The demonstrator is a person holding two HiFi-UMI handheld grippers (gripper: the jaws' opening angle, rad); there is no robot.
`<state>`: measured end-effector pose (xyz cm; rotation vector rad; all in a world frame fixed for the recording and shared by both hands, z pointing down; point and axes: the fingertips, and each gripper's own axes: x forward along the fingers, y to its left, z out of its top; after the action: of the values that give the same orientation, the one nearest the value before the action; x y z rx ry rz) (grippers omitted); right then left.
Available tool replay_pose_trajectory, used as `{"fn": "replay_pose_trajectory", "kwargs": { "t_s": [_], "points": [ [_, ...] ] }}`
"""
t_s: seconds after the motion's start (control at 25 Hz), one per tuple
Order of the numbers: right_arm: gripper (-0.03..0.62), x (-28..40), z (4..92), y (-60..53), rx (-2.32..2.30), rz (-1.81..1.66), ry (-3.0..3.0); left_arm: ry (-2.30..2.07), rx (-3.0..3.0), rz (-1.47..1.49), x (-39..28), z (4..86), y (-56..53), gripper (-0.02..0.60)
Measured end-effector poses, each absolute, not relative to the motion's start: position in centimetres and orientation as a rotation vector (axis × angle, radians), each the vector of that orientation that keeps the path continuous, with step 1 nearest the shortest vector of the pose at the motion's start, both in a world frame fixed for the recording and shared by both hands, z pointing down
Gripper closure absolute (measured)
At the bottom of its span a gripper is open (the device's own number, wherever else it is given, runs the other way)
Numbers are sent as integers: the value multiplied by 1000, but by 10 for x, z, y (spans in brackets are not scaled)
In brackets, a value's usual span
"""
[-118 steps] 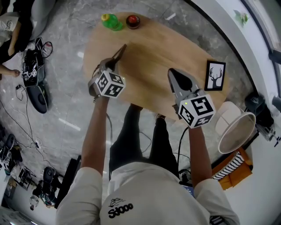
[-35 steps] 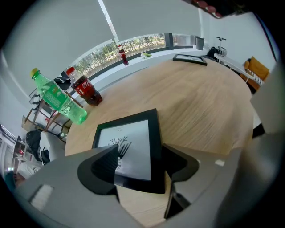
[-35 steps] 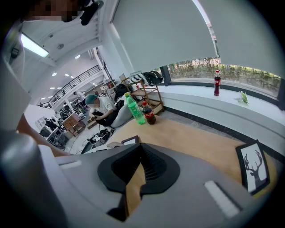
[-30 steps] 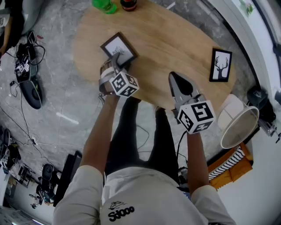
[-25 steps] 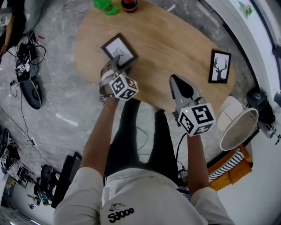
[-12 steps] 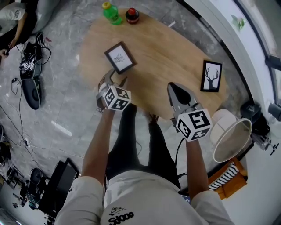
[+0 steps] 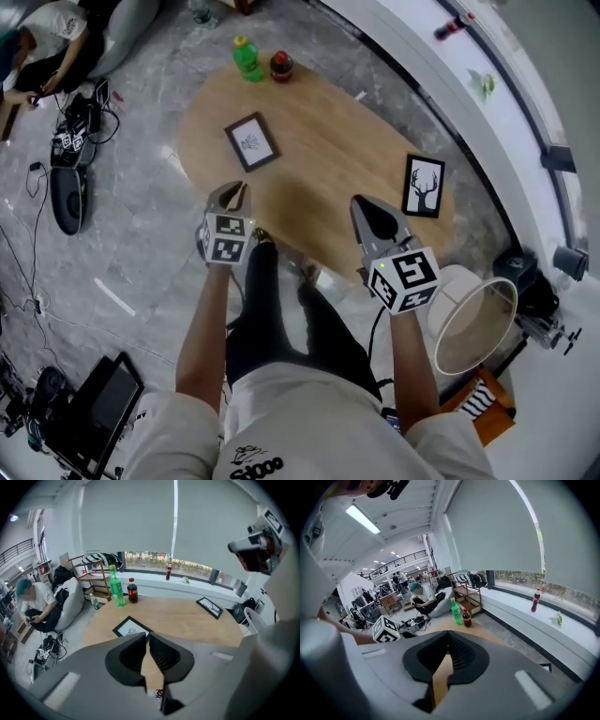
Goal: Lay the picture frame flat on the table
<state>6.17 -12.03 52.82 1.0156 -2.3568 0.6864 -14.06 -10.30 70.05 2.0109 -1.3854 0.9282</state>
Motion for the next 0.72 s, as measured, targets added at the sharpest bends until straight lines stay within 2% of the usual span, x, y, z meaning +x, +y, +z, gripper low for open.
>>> {"fn": "replay_pose_trajectory", "kwargs": {
  "t_s": [0.08, 0.72],
  "points": [
    [591, 65, 514, -114, 1007, 650, -2375, -1426, 2013, 889, -139, 675, -98, 569],
    [592, 63, 387, -61, 871, 356, -2562, -1676, 2096, 667, -134, 486, -23, 571]
  ]
}}
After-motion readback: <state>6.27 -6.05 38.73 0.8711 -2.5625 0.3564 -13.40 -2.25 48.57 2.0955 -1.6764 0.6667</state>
